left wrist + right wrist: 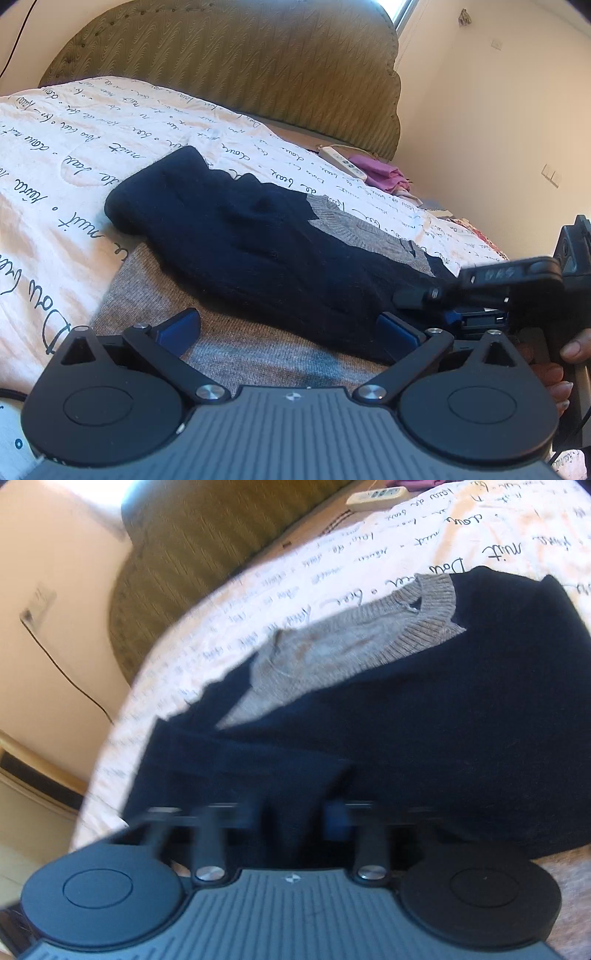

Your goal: Fold small clothes

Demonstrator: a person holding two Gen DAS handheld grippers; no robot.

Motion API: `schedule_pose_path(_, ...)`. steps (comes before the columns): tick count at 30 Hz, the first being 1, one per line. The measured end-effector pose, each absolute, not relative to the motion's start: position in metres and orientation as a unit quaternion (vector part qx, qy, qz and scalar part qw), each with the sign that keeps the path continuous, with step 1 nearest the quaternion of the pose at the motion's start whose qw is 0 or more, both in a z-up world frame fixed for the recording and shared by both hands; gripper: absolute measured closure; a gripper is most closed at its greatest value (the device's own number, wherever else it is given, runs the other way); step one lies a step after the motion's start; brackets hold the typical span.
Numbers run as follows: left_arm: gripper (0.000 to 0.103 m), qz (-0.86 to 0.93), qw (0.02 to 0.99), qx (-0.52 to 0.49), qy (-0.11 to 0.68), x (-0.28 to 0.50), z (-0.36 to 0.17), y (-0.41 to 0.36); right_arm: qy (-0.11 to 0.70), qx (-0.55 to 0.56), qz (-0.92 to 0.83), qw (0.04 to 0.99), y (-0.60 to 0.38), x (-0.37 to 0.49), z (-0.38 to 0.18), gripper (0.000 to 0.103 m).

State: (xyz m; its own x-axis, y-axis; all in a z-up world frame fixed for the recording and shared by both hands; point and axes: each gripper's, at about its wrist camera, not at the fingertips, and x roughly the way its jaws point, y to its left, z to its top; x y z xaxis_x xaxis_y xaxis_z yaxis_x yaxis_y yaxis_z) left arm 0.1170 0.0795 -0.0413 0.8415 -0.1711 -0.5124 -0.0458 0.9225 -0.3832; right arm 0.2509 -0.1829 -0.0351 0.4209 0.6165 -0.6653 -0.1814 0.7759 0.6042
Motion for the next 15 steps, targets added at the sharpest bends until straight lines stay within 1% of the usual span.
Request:
schedule_pose_path(2,0.0,-0.033,0.94,-0.194,0.28,0.117,-0.041,0.08,0.47,0.228,0.252,0.815,-0.183,0.249,-0.034,0.095)
schedule_pose_path(4,0.0,-0.033,0.94,-0.194,0.28,0.117,-0.041,0.08,0.46,0.225,0.252,0.821,-0.184,0.247,-0.03,0.097)
schedule_pose_path(9,0.0,-0.033,0.94,-0.194,0.28,0.117,-0.041,0.08,0.431,0.215,0.262,0.836,-0.193,0.251,-0.01,0.098)
schedule_pose_path(15,0.0,-0.033,0.939,-0.195,0.28,0.117,-0.041,0.08,0.422,0.211,0.229,0.851,-0.239,0.268,0.009,0.098)
